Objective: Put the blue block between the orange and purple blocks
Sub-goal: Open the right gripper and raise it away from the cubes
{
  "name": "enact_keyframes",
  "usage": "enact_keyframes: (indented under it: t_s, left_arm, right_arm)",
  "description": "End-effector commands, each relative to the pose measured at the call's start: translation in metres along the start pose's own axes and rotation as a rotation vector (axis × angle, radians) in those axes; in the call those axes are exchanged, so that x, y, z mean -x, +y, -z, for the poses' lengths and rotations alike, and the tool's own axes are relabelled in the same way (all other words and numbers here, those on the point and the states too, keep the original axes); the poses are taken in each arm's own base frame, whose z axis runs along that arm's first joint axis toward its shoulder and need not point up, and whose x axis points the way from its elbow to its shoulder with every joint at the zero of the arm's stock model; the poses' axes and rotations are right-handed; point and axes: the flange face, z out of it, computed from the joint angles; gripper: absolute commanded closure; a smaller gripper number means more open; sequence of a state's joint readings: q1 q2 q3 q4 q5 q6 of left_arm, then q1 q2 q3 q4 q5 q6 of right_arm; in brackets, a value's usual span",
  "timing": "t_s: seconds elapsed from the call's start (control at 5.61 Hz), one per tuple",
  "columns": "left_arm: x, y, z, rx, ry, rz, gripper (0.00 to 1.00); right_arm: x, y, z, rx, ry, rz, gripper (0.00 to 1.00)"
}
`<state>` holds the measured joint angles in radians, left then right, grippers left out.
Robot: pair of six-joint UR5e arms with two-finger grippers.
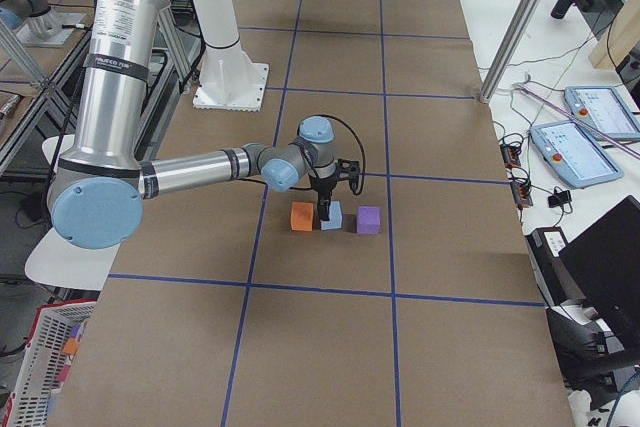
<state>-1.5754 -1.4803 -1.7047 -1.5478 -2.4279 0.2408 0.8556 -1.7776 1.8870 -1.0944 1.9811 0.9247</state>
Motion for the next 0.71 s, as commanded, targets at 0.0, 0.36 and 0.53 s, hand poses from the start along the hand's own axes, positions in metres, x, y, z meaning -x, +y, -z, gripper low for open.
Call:
enact_keyframes:
  t_s: [0.0, 0.36, 0.53]
  left_arm:
    - [0.000, 0.000, 0.000, 0.001, -0.001, 0.000, 0.00]
    - [0.000, 0.000, 0.000, 0.001, -0.001, 0.000, 0.00]
    - [0.000, 0.000, 0.000, -0.001, 0.000, -0.001, 0.00]
  right_arm:
    - [-0.040, -0.027, 0.042, -0.004, -0.070, 0.027, 0.01]
    - [-0.144, -0.054, 0.097, 0.003, -0.052, 0.147, 0.01]
    - [-0.198, -0.055, 0.123, 0.025, -0.012, 0.216, 0.01]
